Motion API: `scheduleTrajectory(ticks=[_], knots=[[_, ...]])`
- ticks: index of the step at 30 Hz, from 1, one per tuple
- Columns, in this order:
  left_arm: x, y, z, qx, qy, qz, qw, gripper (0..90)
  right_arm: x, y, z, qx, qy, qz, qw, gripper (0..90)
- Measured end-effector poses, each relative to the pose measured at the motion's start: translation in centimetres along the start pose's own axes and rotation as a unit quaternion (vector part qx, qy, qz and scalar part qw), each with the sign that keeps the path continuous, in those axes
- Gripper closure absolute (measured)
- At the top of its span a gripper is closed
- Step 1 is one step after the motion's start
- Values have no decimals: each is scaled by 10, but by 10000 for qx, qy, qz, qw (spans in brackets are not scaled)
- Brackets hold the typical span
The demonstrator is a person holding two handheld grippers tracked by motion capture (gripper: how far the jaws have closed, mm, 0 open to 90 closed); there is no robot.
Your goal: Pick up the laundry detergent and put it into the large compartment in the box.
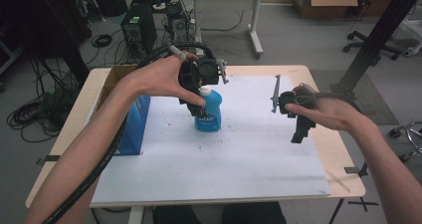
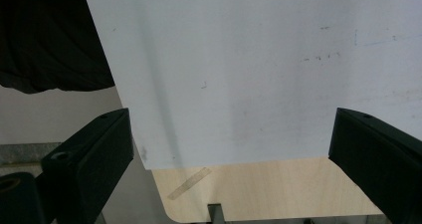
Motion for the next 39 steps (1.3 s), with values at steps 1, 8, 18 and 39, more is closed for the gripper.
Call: scheduleTrajectory(ticks=[1,8,18,39], knots=[[0,0,0,0,3,3,10000,52,0,0,0,7,-1,-7,10000,37],[0,-1,-1,-9,-6,0,10000,53,0,0,0,15,23,21,10000,36],[-1,-4,-8,-31,32,-28,10000,54,5,-3,1,37,59,15,10000,37],[1,-16,-48,-72,183,-61,9998,57,7,-11,-1,15,131,46,9999,37]])
Point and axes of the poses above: each handheld gripper's, and its own axes: y roughly backward along the jaws, x roughly out of its top, z roughly to its right, the point moved 8 cm from there along -y, roughly forward along the jaws, and after that the axes turned 13 degrees about -x, right-handed, at the moved point
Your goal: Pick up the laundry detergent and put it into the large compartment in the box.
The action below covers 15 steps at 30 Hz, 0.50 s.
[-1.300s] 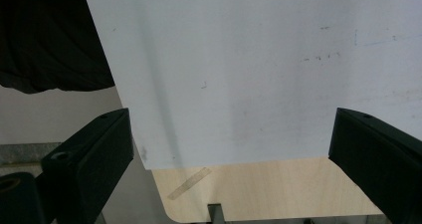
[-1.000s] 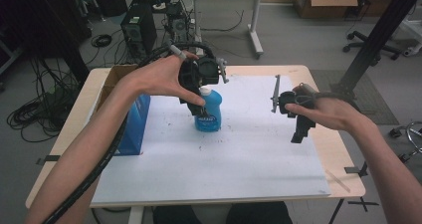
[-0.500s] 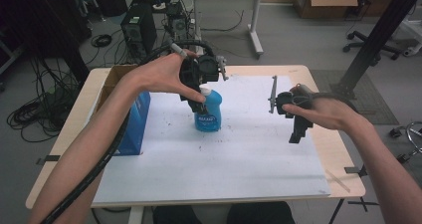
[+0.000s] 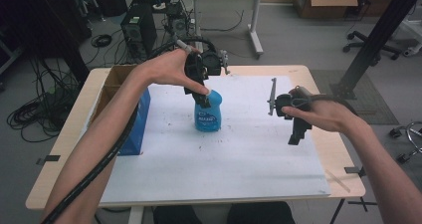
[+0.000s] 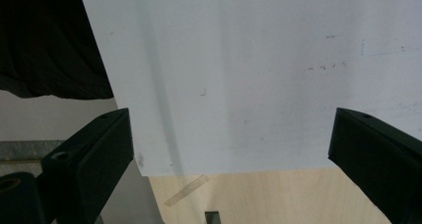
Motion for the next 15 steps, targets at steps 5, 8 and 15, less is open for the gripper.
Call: scheduleTrajectory(ticks=[5,8,15], knots=[[-1,1,-8,-19,28,68,10000,59,-1,0,-1,16,-25,-17,10000,38],[-2,0,-14,-11,41,41,10000,59,-1,0,-1,6,-51,-8,10000,36],[-5,-6,-25,-53,36,104,9999,62,-1,-4,-1,-12,-48,-35,10000,37]])
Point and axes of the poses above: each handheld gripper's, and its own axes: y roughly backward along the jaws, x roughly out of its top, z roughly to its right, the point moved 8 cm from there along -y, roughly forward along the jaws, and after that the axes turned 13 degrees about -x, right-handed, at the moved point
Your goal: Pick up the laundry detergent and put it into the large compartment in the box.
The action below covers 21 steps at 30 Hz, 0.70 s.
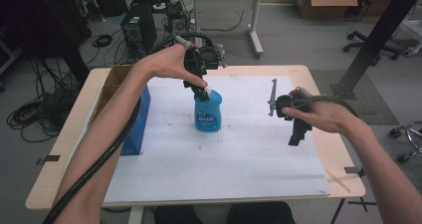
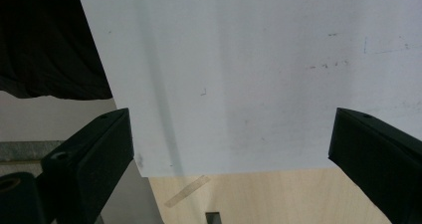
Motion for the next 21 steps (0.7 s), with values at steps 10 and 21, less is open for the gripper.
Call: scheduleTrajectory(ticks=[10,21], knots=[[-9,-11,-14,-4,36,60,10000,64,5,-4,0,25,55,-2,10000,37],[-6,-22,-20,-40,-53,34,10000,65,6,-3,1,-25,63,24,10000,36]])
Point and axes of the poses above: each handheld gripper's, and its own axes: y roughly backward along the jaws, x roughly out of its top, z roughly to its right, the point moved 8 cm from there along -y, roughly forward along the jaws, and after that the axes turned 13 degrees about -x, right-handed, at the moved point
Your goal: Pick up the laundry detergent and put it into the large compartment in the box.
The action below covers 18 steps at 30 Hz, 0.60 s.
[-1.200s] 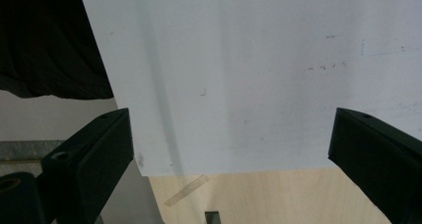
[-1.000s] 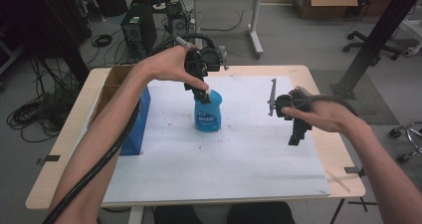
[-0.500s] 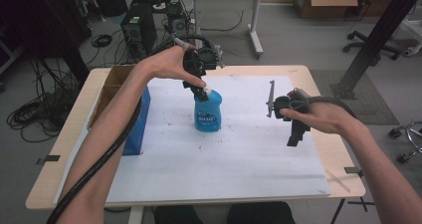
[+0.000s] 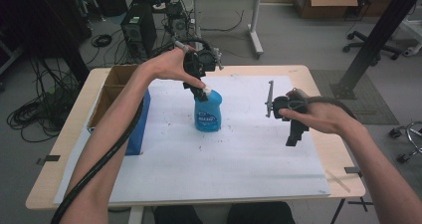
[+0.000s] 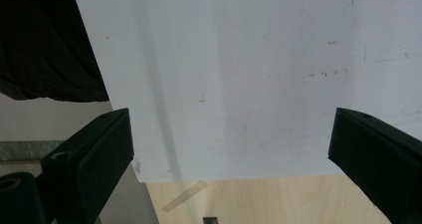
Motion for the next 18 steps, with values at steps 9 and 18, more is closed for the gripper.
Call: scheduleTrajectory(ticks=[9,18], knots=[[0,-12,-4,-50,-36,-70,10000,63,2,-1,-2,3,41,4,10000,37],[-4,-24,-7,-110,60,-92,9999,63,3,-1,-4,-12,71,23,10000,37]])
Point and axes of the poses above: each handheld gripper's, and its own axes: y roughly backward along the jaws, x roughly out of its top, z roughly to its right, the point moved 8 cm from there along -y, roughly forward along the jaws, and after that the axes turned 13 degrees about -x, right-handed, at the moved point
